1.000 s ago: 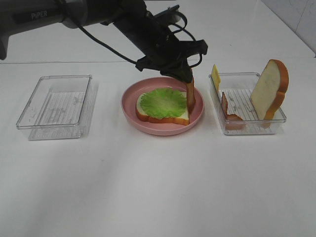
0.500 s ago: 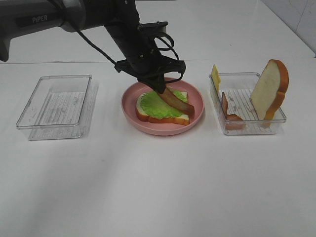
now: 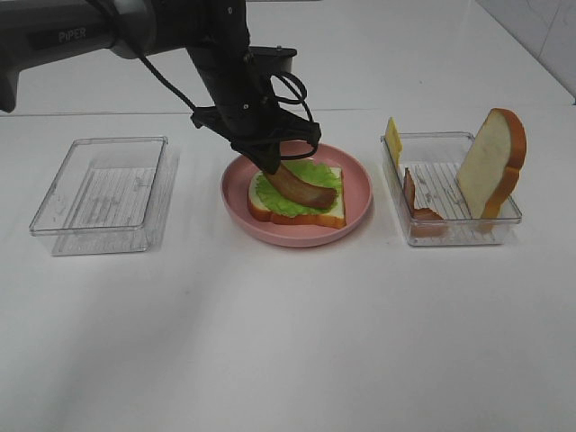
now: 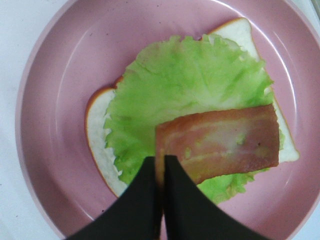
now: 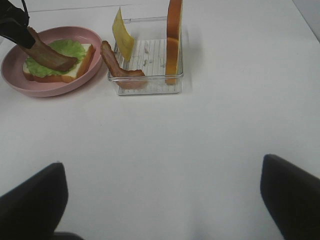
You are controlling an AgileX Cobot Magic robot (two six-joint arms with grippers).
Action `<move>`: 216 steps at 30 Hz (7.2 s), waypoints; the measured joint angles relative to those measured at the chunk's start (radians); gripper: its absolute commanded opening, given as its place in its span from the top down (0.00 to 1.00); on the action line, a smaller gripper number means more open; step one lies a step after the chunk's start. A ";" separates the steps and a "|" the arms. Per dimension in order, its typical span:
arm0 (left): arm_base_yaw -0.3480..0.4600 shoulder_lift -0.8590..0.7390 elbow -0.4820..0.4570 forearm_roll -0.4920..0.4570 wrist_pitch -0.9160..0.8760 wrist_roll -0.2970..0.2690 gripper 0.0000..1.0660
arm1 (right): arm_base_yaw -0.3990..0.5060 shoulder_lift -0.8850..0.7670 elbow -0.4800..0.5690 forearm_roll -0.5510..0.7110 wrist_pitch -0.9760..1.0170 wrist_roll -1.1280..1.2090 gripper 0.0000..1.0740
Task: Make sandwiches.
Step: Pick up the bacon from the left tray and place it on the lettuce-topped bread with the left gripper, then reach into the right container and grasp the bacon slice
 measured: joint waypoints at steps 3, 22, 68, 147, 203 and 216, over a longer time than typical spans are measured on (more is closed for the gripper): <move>0.000 -0.001 0.000 0.013 0.002 -0.009 0.24 | 0.000 0.000 0.000 0.000 0.000 0.000 0.08; 0.059 -0.190 0.000 0.262 0.194 -0.049 0.05 | 0.000 0.000 0.000 0.000 0.000 0.000 0.08; 0.527 -1.592 1.303 0.095 -0.038 0.105 0.05 | 0.000 0.000 0.000 0.000 0.000 0.000 0.08; 0.527 -2.445 1.626 0.020 0.096 0.127 0.06 | 0.000 0.000 0.000 0.000 0.000 0.000 0.08; 0.527 -2.445 1.626 0.020 0.095 0.127 0.06 | 0.228 1.688 -0.759 0.137 -0.181 -0.024 0.08; 0.527 -2.445 1.626 0.020 0.095 0.127 0.06 | 0.231 1.931 -0.943 0.130 -0.181 -0.031 0.08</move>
